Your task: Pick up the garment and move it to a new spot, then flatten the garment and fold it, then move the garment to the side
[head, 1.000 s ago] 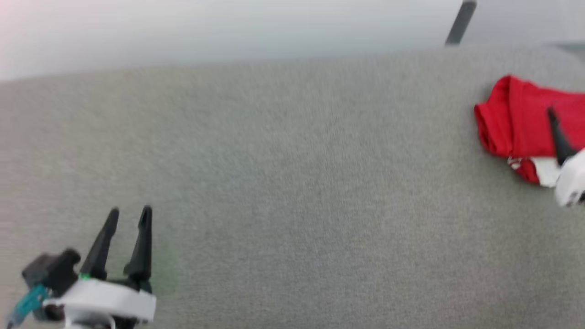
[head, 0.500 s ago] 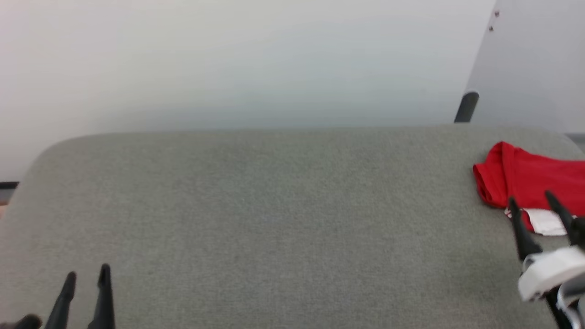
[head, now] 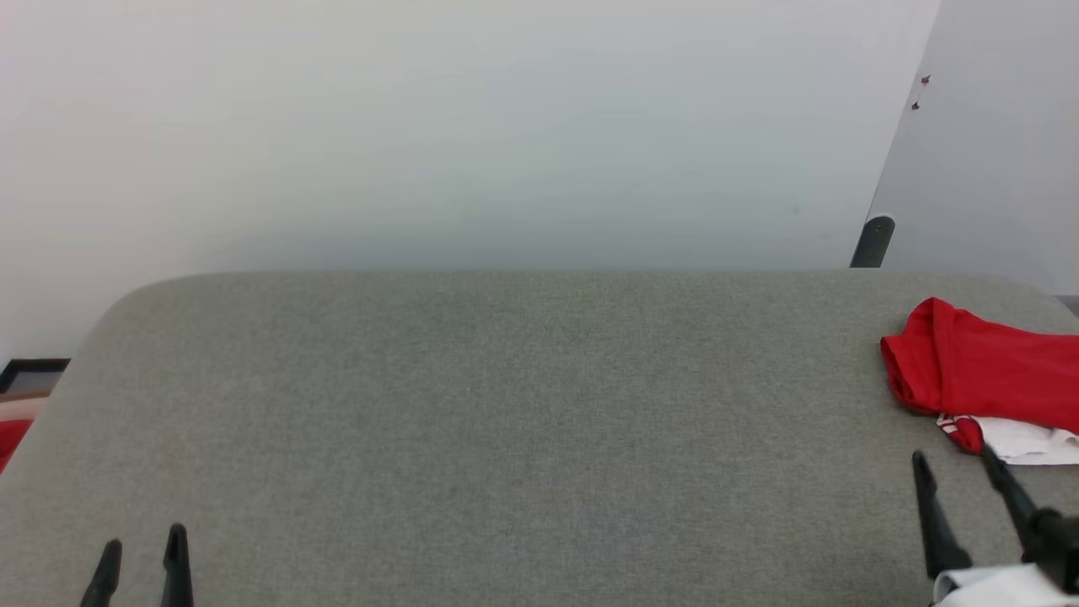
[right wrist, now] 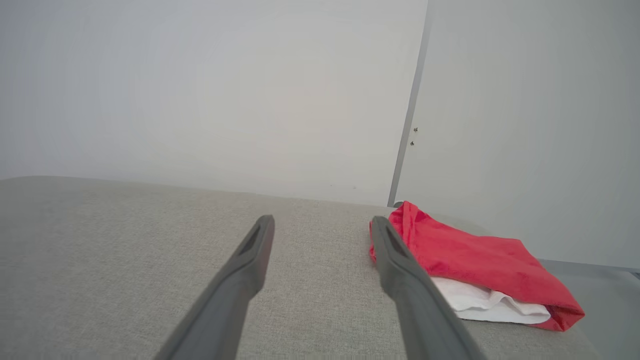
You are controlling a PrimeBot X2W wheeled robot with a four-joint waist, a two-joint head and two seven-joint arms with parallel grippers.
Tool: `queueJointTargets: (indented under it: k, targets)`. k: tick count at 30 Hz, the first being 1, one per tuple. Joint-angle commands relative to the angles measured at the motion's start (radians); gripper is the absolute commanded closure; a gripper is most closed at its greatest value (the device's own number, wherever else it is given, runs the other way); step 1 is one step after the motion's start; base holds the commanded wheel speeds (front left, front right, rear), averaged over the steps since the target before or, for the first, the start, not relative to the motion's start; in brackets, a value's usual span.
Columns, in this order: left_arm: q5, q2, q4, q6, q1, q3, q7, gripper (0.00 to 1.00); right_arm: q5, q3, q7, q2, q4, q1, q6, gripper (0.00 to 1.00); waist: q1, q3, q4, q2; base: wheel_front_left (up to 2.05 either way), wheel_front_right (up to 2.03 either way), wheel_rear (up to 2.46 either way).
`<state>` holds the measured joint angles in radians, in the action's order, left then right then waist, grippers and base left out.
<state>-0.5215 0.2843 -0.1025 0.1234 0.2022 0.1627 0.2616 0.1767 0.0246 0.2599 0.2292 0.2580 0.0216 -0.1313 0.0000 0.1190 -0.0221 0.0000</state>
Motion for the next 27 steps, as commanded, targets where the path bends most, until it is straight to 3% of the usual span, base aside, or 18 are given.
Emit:
queueJointTargets:
  k: [1, 10, 25, 26, 27]
  targets:
    - [0.006, -0.001, -0.003, 0.005, 0.012, 0.006, 0.003, 0.0, -0.014, 0.003, 0.003, -0.014, -0.016, -0.026, 0.001, 0.0, 0.0, 0.002, 0.004, 0.0, 0.0, 0.0, 0.0]
    - [0.014, 0.013, -0.025, 0.008, 0.024, -0.008, 0.003, 0.0, -0.034, 0.016, 0.004, -0.063, -0.058, -0.107, 0.001, 0.0, 0.0, 0.009, 0.019, 0.0, 0.0, 0.0, 0.0]
    - [-0.014, 0.046, -0.02, 0.009, 0.029, -0.057, 0.003, 0.0, -0.037, 0.019, 0.006, -0.079, -0.085, -0.141, 0.001, 0.0, 0.0, 0.008, 0.032, 0.0, 0.0, 0.0, 0.0]
    - [-0.009, 0.042, -0.021, 0.004, 0.02, -0.059, 0.0, 1.0, -0.031, 0.019, 0.001, -0.077, -0.082, -0.133, 0.0, 1.0, 0.0, 0.008, 0.032, 0.0, 0.0, 0.0, 0.0]
    - [-0.012, 0.038, -0.026, 0.004, 0.021, -0.059, -0.001, 1.0, -0.03, 0.018, 0.0, -0.078, -0.077, -0.133, 0.0, 1.0, 0.0, 0.008, 0.033, 0.0, 0.0, 0.0, 0.0]
